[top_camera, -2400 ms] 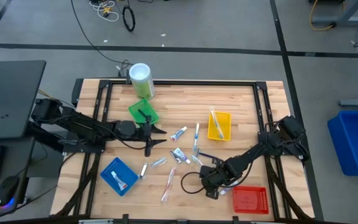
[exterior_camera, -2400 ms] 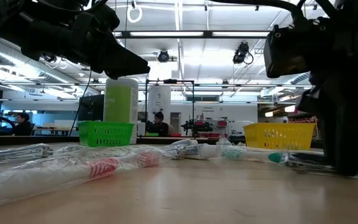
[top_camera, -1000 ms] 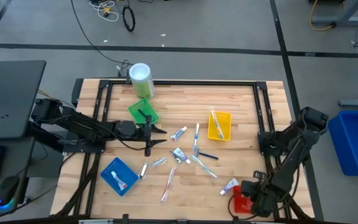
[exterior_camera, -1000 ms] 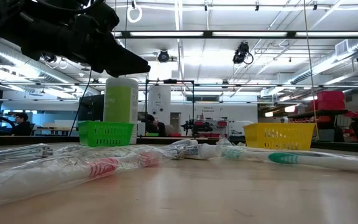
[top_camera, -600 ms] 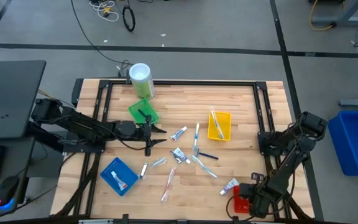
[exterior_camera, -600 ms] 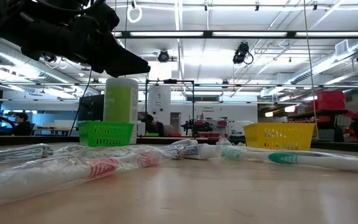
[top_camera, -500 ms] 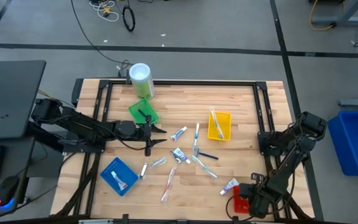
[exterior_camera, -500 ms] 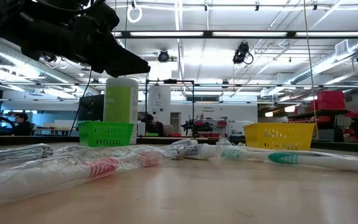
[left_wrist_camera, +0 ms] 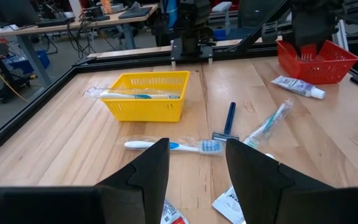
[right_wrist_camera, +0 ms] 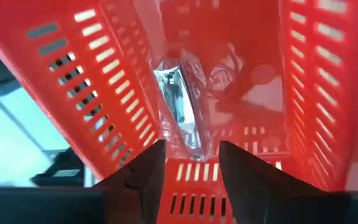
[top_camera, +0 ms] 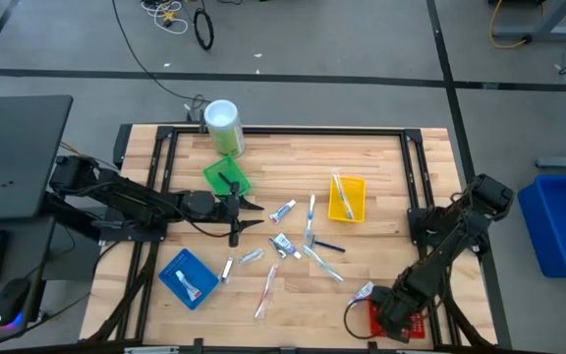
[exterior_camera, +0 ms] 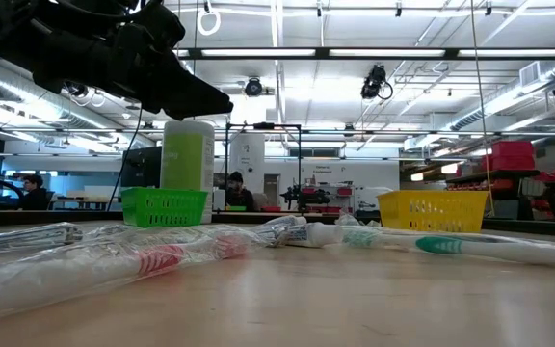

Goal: Pick & Place Travel size toiletries
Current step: Put the top toothpaste into the blue bin

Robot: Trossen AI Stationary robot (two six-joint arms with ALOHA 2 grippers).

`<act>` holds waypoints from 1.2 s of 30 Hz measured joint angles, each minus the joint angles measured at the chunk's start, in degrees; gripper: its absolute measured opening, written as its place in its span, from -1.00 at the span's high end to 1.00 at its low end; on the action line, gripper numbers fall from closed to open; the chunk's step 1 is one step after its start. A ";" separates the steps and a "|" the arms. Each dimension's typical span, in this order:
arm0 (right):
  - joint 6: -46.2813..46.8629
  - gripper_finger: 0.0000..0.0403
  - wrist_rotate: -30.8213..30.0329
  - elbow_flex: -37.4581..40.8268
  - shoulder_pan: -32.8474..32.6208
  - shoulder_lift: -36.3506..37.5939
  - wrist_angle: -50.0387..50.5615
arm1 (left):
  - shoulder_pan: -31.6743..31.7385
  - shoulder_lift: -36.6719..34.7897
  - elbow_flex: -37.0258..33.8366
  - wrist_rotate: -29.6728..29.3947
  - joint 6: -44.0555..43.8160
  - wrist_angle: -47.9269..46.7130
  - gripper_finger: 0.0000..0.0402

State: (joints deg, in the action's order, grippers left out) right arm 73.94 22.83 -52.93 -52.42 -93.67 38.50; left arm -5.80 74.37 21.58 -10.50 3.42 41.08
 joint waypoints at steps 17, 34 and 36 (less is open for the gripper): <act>5.26 0.54 1.87 -2.08 3.93 14.11 2.08 | 0.01 0.00 0.00 0.00 0.13 -0.02 0.17; -31.47 0.56 -76.94 2.35 5.03 27.12 -3.39 | 0.01 0.00 0.01 0.00 -1.27 3.90 0.17; -33.95 0.56 -82.19 5.15 5.95 27.05 -9.07 | -0.01 -0.02 0.02 0.00 -2.77 5.18 0.17</act>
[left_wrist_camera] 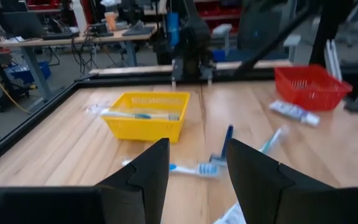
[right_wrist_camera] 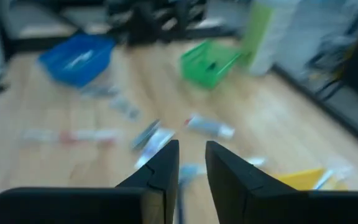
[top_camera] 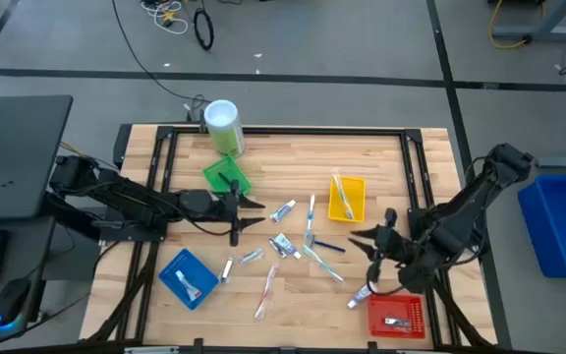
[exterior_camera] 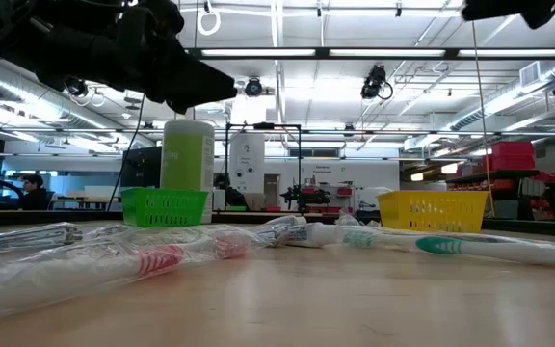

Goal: Pick & Place Travel size toiletries
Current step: Put the top toothpaste into the blue bin

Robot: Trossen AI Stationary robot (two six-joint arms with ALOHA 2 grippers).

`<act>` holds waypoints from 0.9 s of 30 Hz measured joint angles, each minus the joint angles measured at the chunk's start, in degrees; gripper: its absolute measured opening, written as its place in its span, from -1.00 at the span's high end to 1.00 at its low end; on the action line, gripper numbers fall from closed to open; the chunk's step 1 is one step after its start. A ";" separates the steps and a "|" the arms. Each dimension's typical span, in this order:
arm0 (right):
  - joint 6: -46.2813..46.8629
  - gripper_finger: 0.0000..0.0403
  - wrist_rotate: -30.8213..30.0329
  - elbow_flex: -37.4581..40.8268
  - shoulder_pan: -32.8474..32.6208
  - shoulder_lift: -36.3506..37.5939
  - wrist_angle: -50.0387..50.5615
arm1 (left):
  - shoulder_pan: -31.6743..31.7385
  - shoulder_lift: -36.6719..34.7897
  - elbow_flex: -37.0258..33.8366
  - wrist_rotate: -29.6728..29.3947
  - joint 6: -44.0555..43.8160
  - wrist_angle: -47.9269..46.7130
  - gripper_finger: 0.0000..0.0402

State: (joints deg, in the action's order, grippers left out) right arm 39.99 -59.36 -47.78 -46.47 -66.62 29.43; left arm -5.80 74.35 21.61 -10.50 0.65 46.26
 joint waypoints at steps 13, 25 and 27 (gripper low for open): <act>-4.02 0.50 -1.48 12.21 9.24 0.05 -18.69 | 0.01 -0.01 0.00 0.00 -12.70 1.24 0.17; -13.25 0.45 11.28 18.10 24.19 -0.23 -31.08 | 0.00 -0.01 3.52 4.96 -11.32 1.13 0.17; -15.85 0.40 16.26 18.13 28.01 -0.21 -32.19 | 0.00 -0.01 5.09 5.69 -10.13 0.59 0.17</act>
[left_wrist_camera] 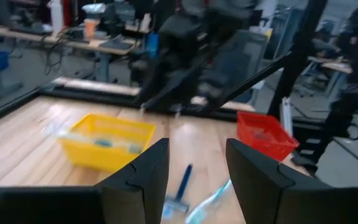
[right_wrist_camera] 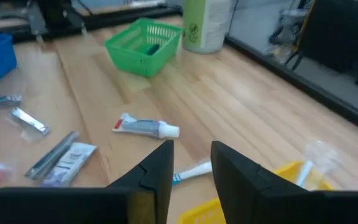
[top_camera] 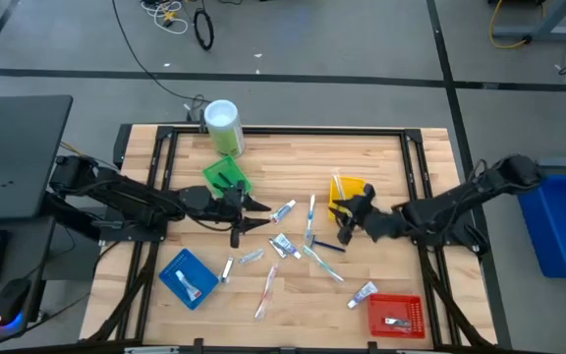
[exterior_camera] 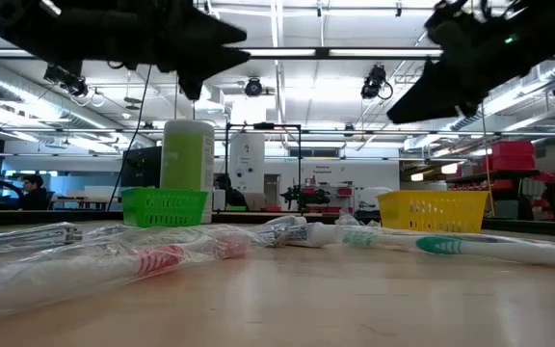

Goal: Pick & Place Travel size toiletries
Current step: Put the top toothpaste into the blue bin

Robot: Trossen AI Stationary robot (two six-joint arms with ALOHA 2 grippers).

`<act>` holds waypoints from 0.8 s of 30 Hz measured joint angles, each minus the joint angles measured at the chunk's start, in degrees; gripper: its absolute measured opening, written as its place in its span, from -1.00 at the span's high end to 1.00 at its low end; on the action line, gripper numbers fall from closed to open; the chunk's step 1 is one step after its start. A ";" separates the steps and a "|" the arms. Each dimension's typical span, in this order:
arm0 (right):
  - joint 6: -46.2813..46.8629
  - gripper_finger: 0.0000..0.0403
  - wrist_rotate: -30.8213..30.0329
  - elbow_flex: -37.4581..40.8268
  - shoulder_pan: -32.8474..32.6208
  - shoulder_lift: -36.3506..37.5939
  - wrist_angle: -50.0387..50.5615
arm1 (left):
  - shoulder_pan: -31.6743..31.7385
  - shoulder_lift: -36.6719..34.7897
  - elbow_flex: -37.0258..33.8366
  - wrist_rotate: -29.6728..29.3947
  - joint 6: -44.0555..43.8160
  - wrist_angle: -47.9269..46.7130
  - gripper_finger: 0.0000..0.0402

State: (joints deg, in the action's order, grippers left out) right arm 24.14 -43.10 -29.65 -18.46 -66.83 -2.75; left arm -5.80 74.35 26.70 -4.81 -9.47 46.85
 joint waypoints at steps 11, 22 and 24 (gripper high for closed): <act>-7.21 0.01 21.31 0.02 9.07 -0.52 -5.61 | -2.65 0.00 3.52 -3.35 -3.87 -10.79 0.17; -7.58 0.04 28.09 0.02 9.03 -8.29 -13.81 | -11.40 0.00 3.58 -12.12 -6.50 -13.25 0.17; -7.55 0.07 29.71 0.02 9.03 -9.58 -15.83 | -12.33 0.00 3.60 -13.60 -8.05 -14.57 0.17</act>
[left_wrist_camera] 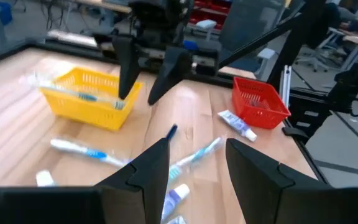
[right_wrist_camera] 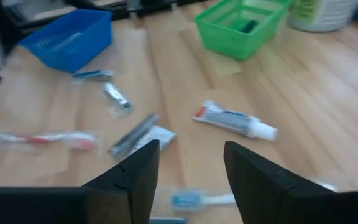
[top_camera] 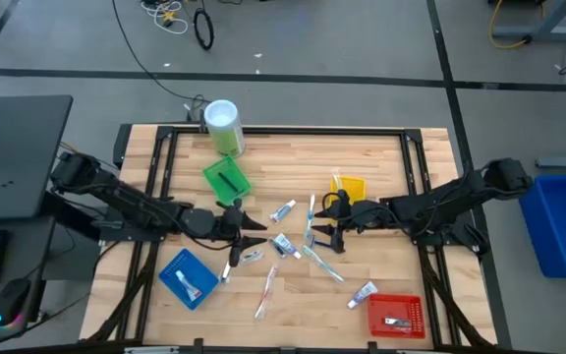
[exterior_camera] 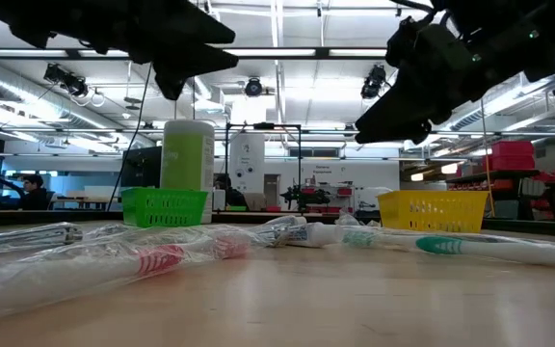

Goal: Pick & Place Travel size toiletries
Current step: Put the top toothpaste into the blue bin

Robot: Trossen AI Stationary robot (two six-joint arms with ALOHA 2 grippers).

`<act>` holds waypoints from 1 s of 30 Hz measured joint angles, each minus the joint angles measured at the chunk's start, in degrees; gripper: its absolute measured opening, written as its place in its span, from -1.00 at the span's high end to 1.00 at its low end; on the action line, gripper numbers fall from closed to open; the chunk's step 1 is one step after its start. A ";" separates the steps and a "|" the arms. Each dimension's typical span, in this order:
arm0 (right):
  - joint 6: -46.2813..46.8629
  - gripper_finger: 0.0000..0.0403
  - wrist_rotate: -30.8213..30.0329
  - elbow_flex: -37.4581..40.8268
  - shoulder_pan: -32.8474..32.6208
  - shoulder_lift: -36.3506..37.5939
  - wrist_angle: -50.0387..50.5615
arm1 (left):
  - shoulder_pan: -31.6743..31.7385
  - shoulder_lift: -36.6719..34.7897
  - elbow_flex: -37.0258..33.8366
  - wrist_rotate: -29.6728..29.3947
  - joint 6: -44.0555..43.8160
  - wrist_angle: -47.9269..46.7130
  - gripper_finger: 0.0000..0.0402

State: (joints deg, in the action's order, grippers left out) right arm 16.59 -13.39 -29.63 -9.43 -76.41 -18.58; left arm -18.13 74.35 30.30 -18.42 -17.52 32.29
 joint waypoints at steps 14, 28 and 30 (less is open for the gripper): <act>-2.69 0.21 0.09 0.00 0.04 -1.17 -2.65 | 1.29 5.25 11.73 -6.27 1.43 -21.73 0.17; -4.01 0.28 0.07 0.00 0.04 -1.17 -1.61 | 13.32 27.28 27.50 -2.77 2.00 -30.60 0.06; -4.01 0.28 0.07 0.00 0.04 -1.17 -1.14 | 14.94 28.95 27.75 -2.90 2.70 -30.17 -0.01</act>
State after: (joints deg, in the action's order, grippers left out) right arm 12.58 -13.32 -29.63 -9.39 -77.58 -19.72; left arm -3.19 103.30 58.06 -21.32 -14.82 2.12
